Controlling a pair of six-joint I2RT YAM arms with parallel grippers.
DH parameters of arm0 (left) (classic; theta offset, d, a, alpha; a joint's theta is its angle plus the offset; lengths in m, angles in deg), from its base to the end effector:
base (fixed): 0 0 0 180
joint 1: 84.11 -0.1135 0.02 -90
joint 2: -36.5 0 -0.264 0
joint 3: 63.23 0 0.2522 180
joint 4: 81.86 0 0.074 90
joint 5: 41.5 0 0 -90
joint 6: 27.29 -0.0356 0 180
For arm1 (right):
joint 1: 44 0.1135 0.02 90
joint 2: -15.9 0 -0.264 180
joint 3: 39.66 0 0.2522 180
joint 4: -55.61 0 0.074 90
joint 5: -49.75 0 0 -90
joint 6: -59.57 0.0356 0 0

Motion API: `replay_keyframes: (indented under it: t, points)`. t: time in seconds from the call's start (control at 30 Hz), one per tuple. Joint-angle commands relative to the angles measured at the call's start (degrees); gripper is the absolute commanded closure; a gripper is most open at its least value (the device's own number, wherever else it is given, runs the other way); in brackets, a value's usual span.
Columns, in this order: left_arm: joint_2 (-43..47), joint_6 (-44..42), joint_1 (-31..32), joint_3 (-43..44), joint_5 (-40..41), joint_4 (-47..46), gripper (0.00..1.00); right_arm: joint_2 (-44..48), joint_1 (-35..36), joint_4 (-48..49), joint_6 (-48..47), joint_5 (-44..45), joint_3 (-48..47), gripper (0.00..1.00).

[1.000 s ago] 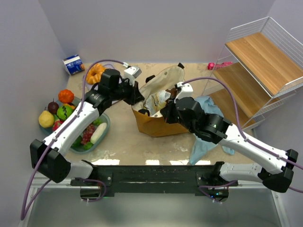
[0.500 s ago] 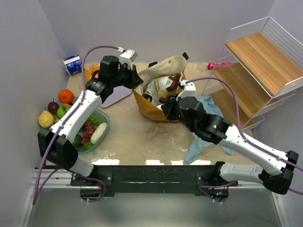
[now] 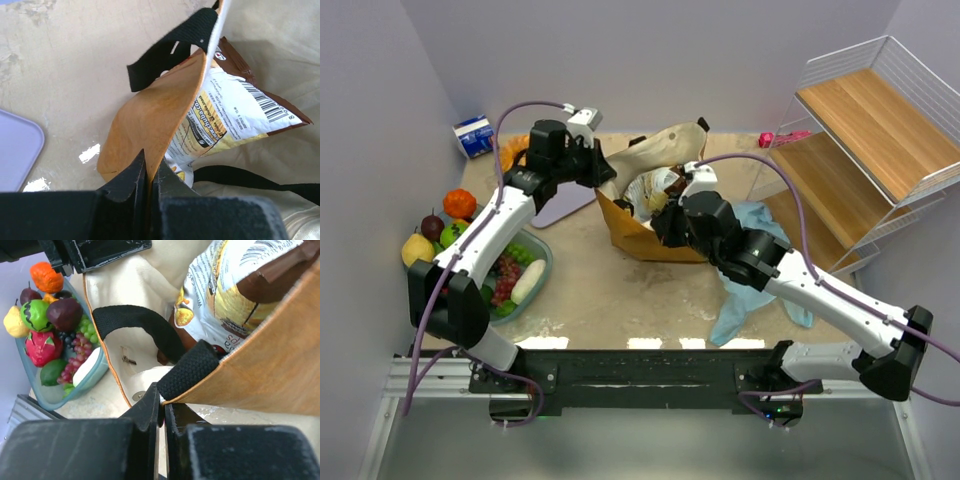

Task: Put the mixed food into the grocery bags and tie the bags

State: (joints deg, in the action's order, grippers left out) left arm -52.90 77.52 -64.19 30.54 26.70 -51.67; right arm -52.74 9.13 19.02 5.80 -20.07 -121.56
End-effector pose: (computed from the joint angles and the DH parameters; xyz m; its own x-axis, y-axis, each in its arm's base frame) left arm 0.3387 -0.1368 0.3501 -0.5571 -0.0506 -0.8289 0.5050 0.7718 -0.3865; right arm 0.1706 0.2070 0.3747 -0.5231 0.2271 -0.8214 -0.3120 0.8459 0.4325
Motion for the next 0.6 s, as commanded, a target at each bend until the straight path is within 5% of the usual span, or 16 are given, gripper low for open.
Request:
replay_keyframes:
  t: [0.0, 0.57]
  points:
    - [1.3, -2.2, -5.3, 5.6, -1.3, -3.7, 1.00, 0.7, 0.0, -1.6, -4.3, 1.2, -5.9, 0.90]
    - [5.3, 0.6, -7.7, -2.5, 5.1, -9.3, 1.00, -15.9, -11.8, 0.2, -12.9, 2.9, -15.3, 1.00]
